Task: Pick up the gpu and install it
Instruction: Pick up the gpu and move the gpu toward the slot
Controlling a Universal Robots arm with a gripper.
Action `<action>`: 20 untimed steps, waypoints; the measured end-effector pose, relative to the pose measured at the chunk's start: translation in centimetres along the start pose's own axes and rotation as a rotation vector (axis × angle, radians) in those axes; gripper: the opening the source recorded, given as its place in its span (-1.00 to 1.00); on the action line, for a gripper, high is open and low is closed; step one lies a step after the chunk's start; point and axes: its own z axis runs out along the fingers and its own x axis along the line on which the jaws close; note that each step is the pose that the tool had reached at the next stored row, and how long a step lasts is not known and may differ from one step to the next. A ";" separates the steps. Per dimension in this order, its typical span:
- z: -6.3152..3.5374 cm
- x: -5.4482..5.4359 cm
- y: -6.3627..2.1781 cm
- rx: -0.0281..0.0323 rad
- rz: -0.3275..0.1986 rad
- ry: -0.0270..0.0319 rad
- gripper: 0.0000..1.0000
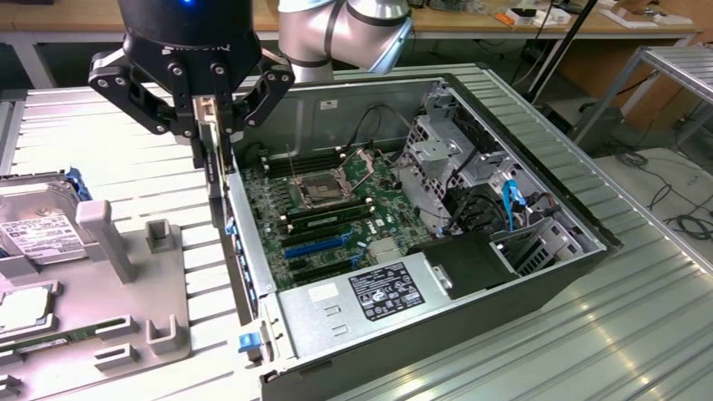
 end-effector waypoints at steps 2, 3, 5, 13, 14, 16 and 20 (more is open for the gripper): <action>0.00 0.0 0.00 0.0001 0.000 0.0000 -0.47; 0.00 0.0 0.00 0.0000 0.000 -0.0001 -0.47; 0.00 -0.1 0.01 0.0000 0.000 0.0000 -0.47; 0.01 -0.8 0.06 0.0000 0.000 0.0003 -0.47; 0.01 -0.8 0.06 0.0001 0.000 0.0003 -0.47; 0.01 -1.0 0.08 0.0001 0.000 0.0004 -0.47; 0.02 -1.7 0.13 0.0001 0.000 0.0011 -0.47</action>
